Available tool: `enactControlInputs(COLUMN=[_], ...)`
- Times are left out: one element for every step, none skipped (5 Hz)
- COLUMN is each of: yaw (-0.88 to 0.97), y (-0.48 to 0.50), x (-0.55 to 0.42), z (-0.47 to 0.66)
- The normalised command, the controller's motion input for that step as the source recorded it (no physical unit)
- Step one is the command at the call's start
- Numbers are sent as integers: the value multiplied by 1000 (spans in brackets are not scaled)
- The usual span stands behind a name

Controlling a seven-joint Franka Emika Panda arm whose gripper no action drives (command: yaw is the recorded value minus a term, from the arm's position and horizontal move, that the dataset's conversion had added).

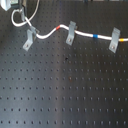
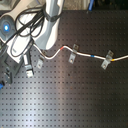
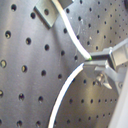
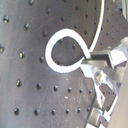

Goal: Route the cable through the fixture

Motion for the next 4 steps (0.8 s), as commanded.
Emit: enactControlInputs(yaw=[0, 0, 43, 57], y=[12, -50, -51, 43], x=[271, 274, 218, 155], z=[-346, -497, -369, -121])
